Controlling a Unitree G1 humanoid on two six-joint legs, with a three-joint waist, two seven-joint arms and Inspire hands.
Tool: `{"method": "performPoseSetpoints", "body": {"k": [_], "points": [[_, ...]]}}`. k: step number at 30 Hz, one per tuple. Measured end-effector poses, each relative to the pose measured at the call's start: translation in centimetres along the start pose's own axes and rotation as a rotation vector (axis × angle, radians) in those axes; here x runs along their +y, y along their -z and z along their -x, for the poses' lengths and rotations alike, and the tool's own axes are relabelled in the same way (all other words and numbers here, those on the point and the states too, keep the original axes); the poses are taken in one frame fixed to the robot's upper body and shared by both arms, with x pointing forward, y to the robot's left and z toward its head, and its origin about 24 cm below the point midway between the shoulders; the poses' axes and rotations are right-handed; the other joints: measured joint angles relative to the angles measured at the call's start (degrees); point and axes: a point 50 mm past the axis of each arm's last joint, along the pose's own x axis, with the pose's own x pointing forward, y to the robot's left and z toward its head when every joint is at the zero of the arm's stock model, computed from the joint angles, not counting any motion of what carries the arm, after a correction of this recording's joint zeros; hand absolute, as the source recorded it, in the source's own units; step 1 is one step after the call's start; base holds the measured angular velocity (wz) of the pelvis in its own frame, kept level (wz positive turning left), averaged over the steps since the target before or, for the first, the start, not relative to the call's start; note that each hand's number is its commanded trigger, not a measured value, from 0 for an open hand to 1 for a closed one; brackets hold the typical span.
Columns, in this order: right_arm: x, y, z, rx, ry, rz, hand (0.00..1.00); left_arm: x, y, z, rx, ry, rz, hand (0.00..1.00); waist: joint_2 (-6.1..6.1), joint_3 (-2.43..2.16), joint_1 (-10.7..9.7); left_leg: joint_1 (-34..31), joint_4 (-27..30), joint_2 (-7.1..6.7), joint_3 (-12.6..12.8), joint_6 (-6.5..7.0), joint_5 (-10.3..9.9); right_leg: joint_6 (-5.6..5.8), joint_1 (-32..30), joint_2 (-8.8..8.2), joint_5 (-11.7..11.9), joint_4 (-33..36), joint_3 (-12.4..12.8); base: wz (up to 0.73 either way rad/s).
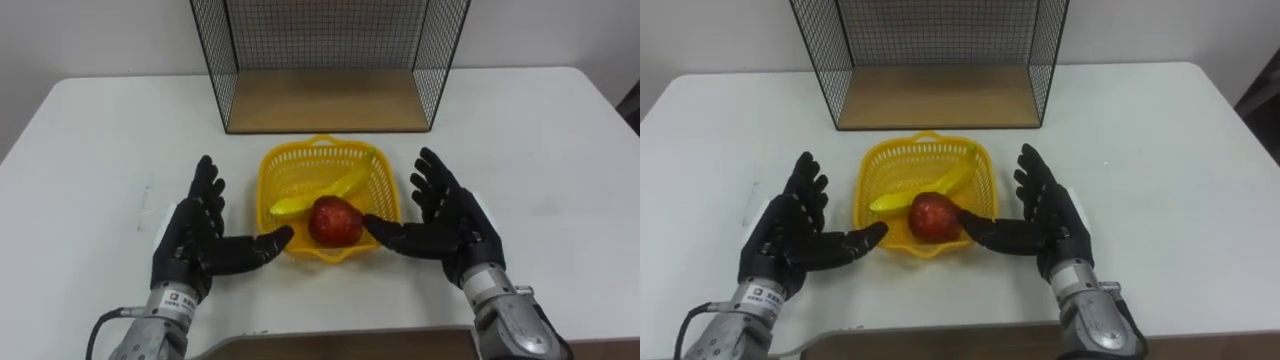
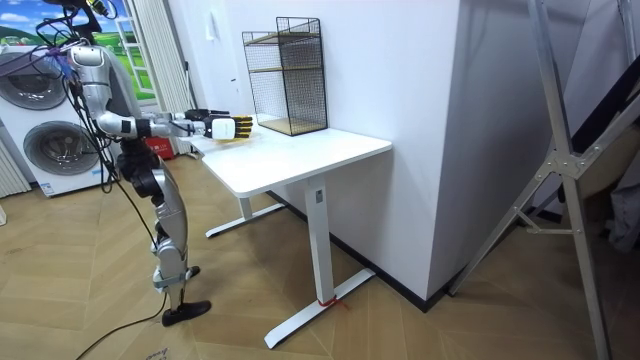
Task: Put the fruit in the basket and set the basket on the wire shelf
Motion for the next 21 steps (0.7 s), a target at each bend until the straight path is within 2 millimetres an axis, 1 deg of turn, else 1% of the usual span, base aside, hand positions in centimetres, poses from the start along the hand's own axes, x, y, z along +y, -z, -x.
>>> {"method": "performPoseSetpoints", "body": {"k": [8,14,21], "points": [[0.1,0.0,0.0,0.0,-0.007,-0.004,0.0,0.0,0.8,0.1,0.033,0.011,0.021,0.0,-0.12,0.07,-0.1,0.0,0.0,0.01,0.1,0.01,0.0,-0.01,-0.1,0.0,0.0,0.0,0.1,0.0],[0.5,0.1,-0.1,0.002,-0.019,-0.027,0.0,-0.3,0.9,0.1,0.039,0.024,0.047,0.0,-0.9,0.51,0.1,0.0,0.0,0.02,0.2,0.01,0.0,0.0,-0.2,0.02,0.0,0.0,0.2,0.0],[1.3,0.4,-0.1,0.012,-0.05,-0.052,0.0,-0.5,1.0,0.0,0.039,0.027,0.06,0.0,-1.33,0.39,0.1,0.0,-0.1,0.01,0.2,0.01,0.0,0.0,-0.2,0.02,0.0,-0.1,0.2,0.0]]}}
